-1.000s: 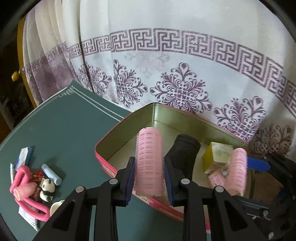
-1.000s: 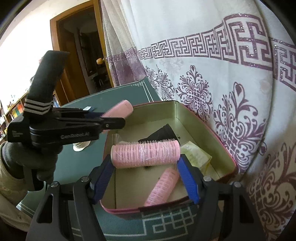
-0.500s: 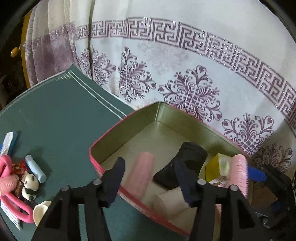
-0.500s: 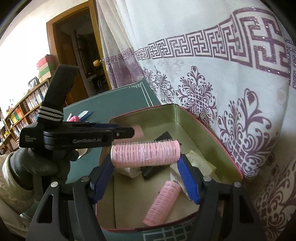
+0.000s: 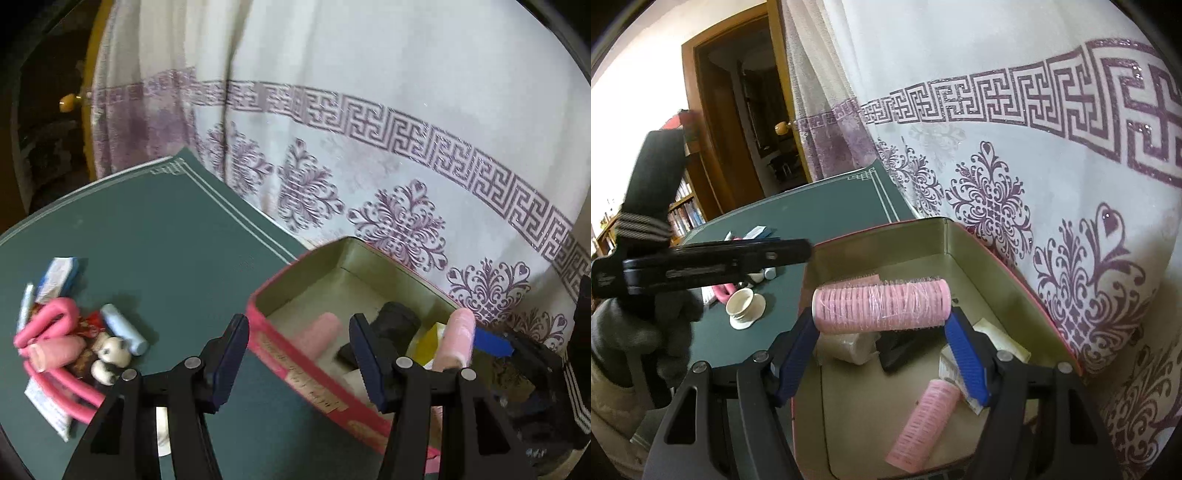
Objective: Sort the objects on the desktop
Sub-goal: 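Carry both pink rollers into the red tin and open both tools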
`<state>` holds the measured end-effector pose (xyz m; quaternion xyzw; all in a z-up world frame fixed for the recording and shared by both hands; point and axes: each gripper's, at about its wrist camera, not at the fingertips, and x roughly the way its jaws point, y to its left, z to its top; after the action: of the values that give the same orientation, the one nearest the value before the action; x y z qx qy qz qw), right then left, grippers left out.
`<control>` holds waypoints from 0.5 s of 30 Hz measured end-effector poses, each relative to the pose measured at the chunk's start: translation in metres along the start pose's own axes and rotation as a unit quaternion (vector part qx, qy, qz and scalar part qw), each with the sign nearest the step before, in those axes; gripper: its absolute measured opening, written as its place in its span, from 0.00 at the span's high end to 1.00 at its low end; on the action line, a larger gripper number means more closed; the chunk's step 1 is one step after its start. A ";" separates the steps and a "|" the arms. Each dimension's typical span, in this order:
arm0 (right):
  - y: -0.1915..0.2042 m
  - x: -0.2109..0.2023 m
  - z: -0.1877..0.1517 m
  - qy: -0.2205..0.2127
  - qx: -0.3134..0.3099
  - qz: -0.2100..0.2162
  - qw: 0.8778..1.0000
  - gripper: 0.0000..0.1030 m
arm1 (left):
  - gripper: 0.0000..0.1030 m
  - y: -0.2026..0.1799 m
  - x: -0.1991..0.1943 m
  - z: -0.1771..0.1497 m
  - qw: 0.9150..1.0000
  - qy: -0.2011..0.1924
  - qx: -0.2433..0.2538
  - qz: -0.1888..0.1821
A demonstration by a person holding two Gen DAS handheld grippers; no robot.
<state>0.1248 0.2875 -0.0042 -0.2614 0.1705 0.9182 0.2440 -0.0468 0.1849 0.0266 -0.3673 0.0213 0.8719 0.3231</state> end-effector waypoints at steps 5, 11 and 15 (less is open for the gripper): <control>0.003 0.005 0.011 -0.006 0.010 -0.004 1.000 0.28 | 0.43 0.018 -0.012 -0.006 1.000 -0.005 -0.016 0.019; 0.005 0.018 0.022 -0.006 0.027 -0.006 1.000 0.28 | 0.39 0.036 -0.018 -0.014 0.999 -0.005 -0.034 0.033; 0.007 0.023 0.022 0.000 0.031 -0.013 0.999 0.27 | 0.39 0.050 -0.023 -0.020 0.998 -0.005 -0.048 0.039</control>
<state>0.0950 0.3003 0.0020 -0.2555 0.1954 0.9094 0.2637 -0.0516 0.1272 0.0172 -0.3767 -0.0080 0.8859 0.2706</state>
